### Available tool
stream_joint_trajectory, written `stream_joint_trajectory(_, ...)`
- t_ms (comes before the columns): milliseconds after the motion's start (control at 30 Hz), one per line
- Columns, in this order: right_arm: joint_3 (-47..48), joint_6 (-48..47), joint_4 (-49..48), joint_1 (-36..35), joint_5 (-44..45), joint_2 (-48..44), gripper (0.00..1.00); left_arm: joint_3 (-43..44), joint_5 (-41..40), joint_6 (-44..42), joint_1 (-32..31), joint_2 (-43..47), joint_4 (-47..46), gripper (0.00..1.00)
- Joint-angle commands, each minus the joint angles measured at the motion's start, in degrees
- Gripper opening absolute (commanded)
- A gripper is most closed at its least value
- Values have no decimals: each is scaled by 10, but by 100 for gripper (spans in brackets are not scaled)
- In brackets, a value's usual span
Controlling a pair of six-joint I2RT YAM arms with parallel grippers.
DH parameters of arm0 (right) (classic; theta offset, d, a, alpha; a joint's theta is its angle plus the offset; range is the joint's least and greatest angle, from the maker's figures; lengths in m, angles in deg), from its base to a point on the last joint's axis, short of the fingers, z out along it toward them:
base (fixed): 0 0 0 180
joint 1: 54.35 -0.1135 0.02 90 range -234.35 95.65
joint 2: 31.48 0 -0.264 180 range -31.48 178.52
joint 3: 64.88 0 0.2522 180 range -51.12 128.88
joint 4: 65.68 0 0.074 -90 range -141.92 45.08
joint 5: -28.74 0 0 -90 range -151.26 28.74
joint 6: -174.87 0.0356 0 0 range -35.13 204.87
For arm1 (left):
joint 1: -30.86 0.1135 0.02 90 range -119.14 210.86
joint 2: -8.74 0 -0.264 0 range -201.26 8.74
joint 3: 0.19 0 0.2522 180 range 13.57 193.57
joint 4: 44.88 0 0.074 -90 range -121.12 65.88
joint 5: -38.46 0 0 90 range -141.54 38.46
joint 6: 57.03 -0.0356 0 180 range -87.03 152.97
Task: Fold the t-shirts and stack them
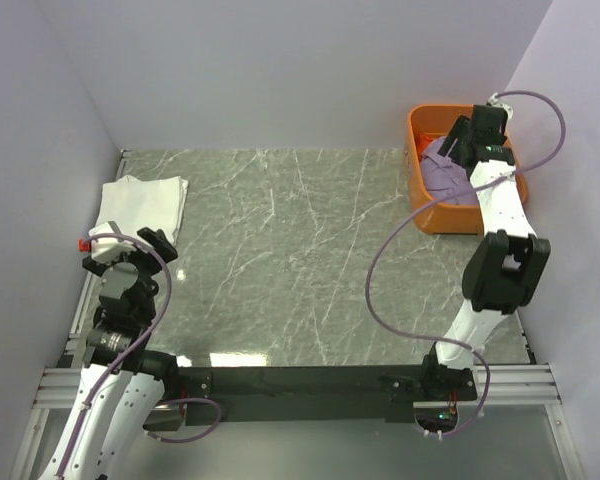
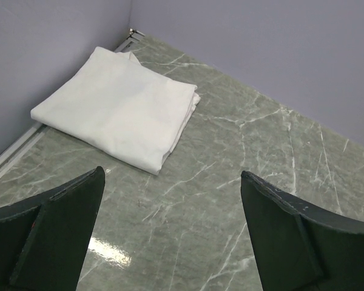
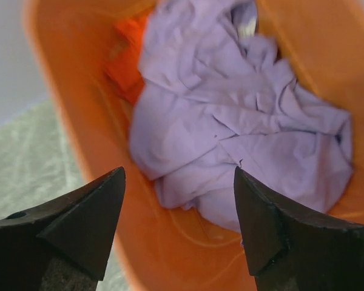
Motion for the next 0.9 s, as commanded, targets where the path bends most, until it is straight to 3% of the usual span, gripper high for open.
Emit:
stream_joint_trajectory(0, 41, 18, -18, 32, -54, 51, 77, 2, -5, -9, -2, -14, -20, 99)
stream_joint_trajectory(233, 120, 35, -13, 50, -89, 182, 76, 4, 0, -15, -1, -48, -22, 99)
stream_joint_trajectory(467, 256, 35, 30, 50, -126, 319, 76, 4, -9, -17, -1, -70, -20, 99)
stream_joint_trajectory(633, 278, 39, 39, 51, -161, 357, 74, 0, -11, -23, -1, -75, -23, 99)
stream_joint_trajectory(767, 263, 43, 30, 49, -195, 362, 66, -8, -9, -27, -1, -74, -29, 100)
stream_joint_trajectory(833, 255, 43, 19, 49, -212, 363, 54, -9, -7, -29, -1, -77, -33, 100)
stream_joint_trajectory(867, 254, 43, 15, 48, -219, 363, 42, -10, -6, -30, -1, -76, -35, 99)
